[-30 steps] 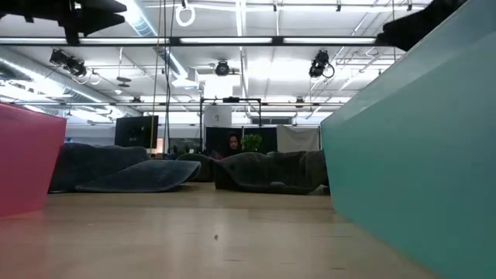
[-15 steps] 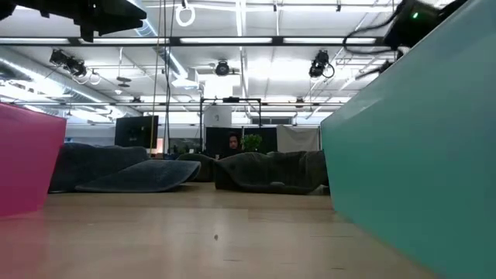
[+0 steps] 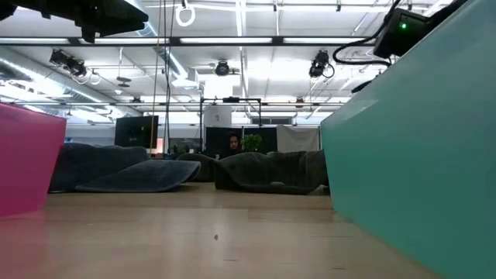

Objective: Pick & Place hat
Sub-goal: Put the dark blue cap into the green bin

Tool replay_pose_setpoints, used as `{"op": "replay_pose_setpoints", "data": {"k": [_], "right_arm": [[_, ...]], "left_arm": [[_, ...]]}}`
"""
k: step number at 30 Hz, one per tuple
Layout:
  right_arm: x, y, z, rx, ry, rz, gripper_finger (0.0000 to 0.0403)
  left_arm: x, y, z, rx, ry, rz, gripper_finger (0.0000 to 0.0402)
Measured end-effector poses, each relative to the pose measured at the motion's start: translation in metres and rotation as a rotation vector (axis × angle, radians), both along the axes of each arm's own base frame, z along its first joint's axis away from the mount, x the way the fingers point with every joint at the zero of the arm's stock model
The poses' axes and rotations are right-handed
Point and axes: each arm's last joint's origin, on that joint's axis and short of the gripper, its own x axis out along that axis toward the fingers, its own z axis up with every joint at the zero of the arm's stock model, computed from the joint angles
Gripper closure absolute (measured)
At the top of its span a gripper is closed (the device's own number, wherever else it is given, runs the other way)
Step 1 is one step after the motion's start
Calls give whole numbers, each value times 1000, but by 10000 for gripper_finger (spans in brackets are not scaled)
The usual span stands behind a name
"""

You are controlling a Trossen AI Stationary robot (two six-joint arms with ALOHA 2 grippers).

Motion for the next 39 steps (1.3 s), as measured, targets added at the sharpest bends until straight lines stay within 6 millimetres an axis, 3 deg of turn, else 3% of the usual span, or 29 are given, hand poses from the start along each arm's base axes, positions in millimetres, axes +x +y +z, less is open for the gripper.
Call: {"op": "replay_pose_setpoints", "data": {"k": [3, 7, 13, 17, 21, 28, 34, 39], "right_arm": [[5, 1, 15, 15, -21, 53, 385], [18, 4, 60, -20, -101, 158, 392], [27, 37, 142, -149, -386, 821, 395], [26, 66, 166, -167, -554, 1069, 399], [25, 95, 159, -102, -595, 1265, 400], [48, 146, 115, -59, -545, 1477, 401], [68, 166, 68, -119, -312, 1484, 390], [84, 172, 43, -220, -222, 1402, 379]], "left_arm": [[0, 0, 0, 0, -1, 0, 246], [0, 0, 0, -1, -2, 0, 246], [0, 0, 0, -19, -14, -1, 246], [0, 0, 0, -64, -43, -4, 246], [0, 0, 0, -67, -45, -4, 246], [0, 0, 0, -107, -74, -6, 246], [0, 0, 0, -116, -82, -7, 246], [0, 0, 0, -157, -110, -9, 246]]}}
